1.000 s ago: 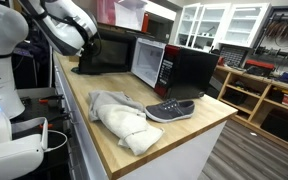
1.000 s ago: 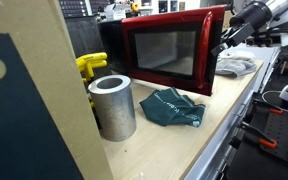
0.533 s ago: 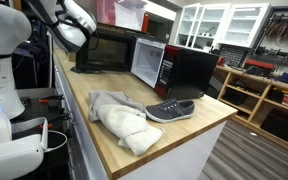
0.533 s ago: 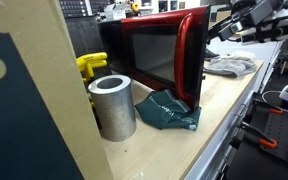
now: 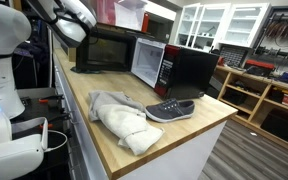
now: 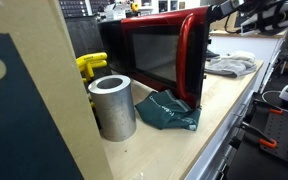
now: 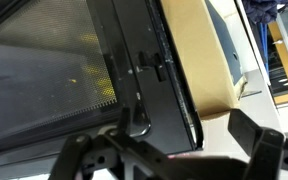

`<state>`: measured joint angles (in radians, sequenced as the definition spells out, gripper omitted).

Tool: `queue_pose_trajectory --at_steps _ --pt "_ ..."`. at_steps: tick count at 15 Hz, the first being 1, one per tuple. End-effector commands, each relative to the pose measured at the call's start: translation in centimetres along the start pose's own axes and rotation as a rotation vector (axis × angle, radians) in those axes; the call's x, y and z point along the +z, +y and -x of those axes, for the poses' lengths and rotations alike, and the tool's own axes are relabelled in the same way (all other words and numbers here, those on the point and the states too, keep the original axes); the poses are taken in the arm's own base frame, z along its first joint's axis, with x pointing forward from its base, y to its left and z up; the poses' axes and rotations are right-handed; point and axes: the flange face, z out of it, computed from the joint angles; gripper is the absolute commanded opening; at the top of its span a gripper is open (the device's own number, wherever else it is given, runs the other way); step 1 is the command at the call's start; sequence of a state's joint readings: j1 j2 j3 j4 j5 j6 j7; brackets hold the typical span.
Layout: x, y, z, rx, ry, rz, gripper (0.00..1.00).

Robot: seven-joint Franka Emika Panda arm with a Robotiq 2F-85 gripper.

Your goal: Open the microwave door

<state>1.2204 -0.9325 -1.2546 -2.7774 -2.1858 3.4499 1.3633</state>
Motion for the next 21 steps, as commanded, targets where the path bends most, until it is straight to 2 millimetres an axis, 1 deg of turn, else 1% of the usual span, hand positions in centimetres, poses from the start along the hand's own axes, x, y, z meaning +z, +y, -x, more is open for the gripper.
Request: queue_pose_trajectory --at_steps 1,4,5,7,9,11,17,19,21 --pt "0.0 0.0 0.0 0.0 0.0 0.0 1.0" --pt "0.0 0.0 0.0 0.0 0.0 0.0 1.0" --pt "0.0 0.2 -0.2 -0.008 0.005 0.013 1.0" --pt "-0.1 0.5 -1.3 -0.009 0.029 0.035 1.0" --pt "-0.5 0.9 -2.5 -0.015 0.06 0.059 1.0" --pt "-1.2 1.1 -4.7 -0.013 0.119 0.075 1.0" --pt "-3.1 1.5 -8.4 -0.044 0.22 0.12 1.0" --pt "-3.7 2.0 -9.7 -0.044 0.249 0.176 1.0" --pt "-4.3 2.8 -11.0 -0.027 0.263 0.287 1.0"
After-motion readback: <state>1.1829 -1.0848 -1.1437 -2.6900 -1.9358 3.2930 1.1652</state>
